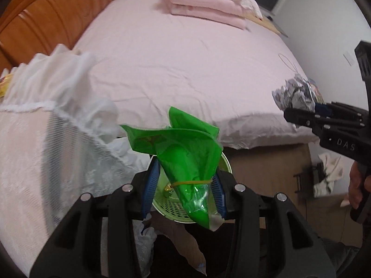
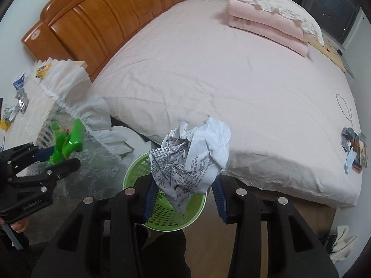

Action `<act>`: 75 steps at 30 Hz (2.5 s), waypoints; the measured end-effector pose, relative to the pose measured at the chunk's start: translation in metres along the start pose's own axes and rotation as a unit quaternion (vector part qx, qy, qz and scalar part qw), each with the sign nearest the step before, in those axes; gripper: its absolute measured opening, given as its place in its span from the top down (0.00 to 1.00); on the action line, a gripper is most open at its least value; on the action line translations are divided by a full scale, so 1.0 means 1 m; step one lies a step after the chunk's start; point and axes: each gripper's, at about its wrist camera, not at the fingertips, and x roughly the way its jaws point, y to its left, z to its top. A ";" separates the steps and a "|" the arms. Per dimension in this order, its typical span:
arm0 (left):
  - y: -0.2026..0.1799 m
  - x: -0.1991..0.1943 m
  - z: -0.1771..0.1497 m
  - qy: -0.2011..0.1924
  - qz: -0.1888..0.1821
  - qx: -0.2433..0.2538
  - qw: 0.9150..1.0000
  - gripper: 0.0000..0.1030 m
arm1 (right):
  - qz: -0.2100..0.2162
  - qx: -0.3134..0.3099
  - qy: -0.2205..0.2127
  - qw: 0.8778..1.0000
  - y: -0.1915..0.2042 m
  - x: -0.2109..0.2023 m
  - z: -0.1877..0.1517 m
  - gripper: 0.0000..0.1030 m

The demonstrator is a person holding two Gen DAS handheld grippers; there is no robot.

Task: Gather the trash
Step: 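Carry the wrapper and paper to the wastebasket and open both tools, then reach back to the bed and grasp crumpled foil with the right tool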

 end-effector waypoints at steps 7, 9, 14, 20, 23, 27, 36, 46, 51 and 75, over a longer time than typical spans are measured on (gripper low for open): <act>-0.037 0.035 -0.002 0.048 -0.004 0.038 0.998 0.46 | 0.003 0.010 0.010 1.000 -0.029 0.012 -0.006 0.59; -0.042 0.033 -0.002 0.038 0.008 0.041 0.998 0.31 | 0.005 0.008 0.011 1.000 -0.031 0.014 -0.006 0.58; -0.035 0.009 -0.002 0.004 0.032 0.039 0.999 0.15 | 0.019 0.005 0.024 1.000 -0.025 0.024 -0.009 0.58; -0.015 -0.040 -0.002 -0.058 0.085 -0.006 0.995 0.07 | 0.042 -0.011 0.057 0.997 -0.005 0.045 -0.020 0.57; 0.000 -0.071 -0.004 -0.096 0.103 -0.034 0.989 0.07 | 0.056 -0.026 0.078 0.995 0.010 0.058 -0.027 0.56; 0.017 -0.105 -0.010 -0.133 0.129 -0.066 0.981 0.07 | 0.064 -0.055 0.101 0.991 0.037 0.074 -0.037 0.51; 0.058 -0.149 -0.046 -0.177 0.172 -0.158 0.956 0.07 | 0.034 -0.139 0.111 0.983 0.097 0.085 -0.038 0.04; 0.109 -0.188 -0.095 -0.204 0.202 -0.257 0.923 0.07 | 0.098 -0.175 0.016 0.980 0.169 0.021 0.009 0.02; 0.132 -0.208 -0.121 -0.213 0.237 -0.294 0.901 0.07 | 0.118 -0.219 -0.019 0.968 0.215 -0.002 0.023 0.02; 0.263 -0.238 -0.185 -0.194 0.303 -0.403 0.841 0.07 | 0.144 -0.265 -0.017 0.953 0.461 0.060 0.103 0.07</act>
